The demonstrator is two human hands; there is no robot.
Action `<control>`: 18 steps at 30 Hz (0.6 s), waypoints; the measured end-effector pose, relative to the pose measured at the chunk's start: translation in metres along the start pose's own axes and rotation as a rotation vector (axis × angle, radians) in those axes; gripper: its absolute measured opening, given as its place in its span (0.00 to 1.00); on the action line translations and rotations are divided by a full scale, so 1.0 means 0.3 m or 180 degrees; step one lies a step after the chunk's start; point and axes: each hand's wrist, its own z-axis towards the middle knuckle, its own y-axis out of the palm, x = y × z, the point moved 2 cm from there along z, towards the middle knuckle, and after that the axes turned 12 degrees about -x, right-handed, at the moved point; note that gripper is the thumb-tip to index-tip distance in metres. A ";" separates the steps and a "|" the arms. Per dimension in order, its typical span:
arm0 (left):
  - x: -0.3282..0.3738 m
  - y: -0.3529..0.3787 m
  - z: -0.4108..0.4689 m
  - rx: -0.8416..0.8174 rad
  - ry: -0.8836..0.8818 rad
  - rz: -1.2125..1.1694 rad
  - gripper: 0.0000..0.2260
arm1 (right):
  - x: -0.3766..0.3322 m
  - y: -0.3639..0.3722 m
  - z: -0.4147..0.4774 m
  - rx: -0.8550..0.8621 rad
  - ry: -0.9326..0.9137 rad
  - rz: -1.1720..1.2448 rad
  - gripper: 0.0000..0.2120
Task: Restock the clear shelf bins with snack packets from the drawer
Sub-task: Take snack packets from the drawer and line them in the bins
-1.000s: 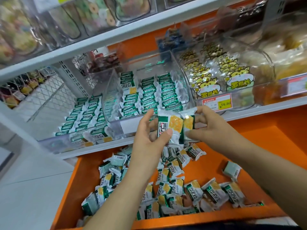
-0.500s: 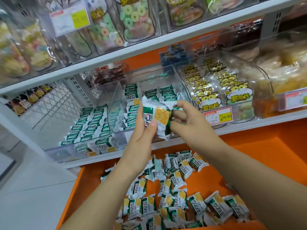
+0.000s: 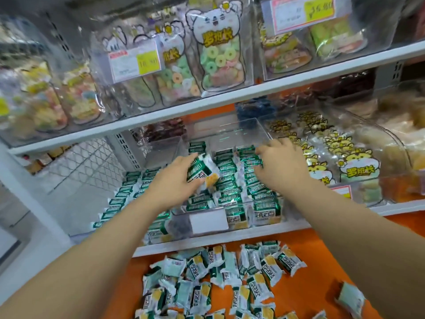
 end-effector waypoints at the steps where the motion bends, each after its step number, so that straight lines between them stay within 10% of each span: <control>1: -0.005 -0.001 0.038 -0.0075 -0.0091 0.0350 0.30 | 0.003 0.019 0.012 -0.0152 0.0075 0.0009 0.20; 18: 0.000 0.050 0.290 -0.0539 -0.0714 0.2165 0.28 | 0.017 0.062 0.068 0.0269 0.0066 0.0002 0.13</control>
